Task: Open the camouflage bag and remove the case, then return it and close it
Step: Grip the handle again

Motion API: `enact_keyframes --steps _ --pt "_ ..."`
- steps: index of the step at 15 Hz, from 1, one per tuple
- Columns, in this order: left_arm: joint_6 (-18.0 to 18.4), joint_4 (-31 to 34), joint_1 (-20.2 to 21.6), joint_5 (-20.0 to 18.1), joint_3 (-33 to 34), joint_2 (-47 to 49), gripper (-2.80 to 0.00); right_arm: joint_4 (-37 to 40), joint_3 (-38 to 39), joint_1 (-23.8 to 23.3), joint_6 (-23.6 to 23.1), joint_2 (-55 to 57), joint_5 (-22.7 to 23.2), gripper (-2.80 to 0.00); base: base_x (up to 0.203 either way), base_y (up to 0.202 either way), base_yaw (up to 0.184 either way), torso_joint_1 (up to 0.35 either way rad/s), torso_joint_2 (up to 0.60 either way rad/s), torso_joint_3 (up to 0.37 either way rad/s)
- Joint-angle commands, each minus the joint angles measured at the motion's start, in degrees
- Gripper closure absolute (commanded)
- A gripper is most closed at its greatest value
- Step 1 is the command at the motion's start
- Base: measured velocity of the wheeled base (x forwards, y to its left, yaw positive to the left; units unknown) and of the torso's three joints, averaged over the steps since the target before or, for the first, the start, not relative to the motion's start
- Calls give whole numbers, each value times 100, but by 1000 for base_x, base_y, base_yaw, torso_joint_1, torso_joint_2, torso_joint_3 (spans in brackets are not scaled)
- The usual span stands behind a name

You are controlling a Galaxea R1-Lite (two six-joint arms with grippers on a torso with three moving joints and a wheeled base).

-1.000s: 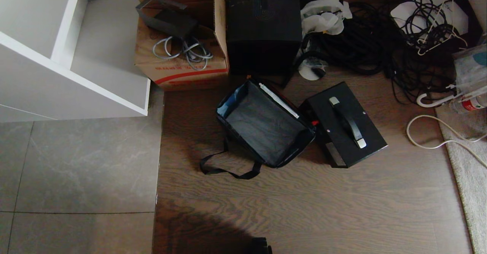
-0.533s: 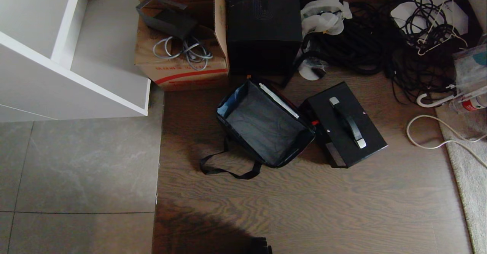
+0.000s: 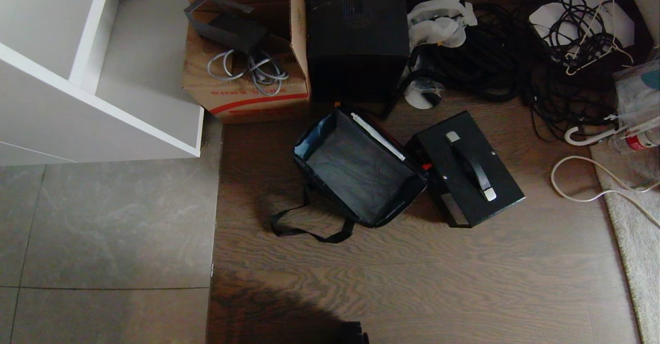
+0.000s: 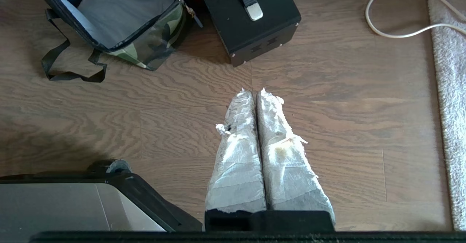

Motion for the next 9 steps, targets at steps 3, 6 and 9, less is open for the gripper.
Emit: enact_keyframes --steps 3,6,9 --pt "-4 -3 0 2 35 7 0 -6 5 2 5 27 0 0 0 0 0 0 0 0" --pt "-4 -3 0 2 35 7 0 -6 5 2 5 27 0 0 0 0 0 0 0 0" --pt "-11 -3 0 2 35 7 0 -6 -4 2 5 27 0 0 0 0 0 0 0 0"
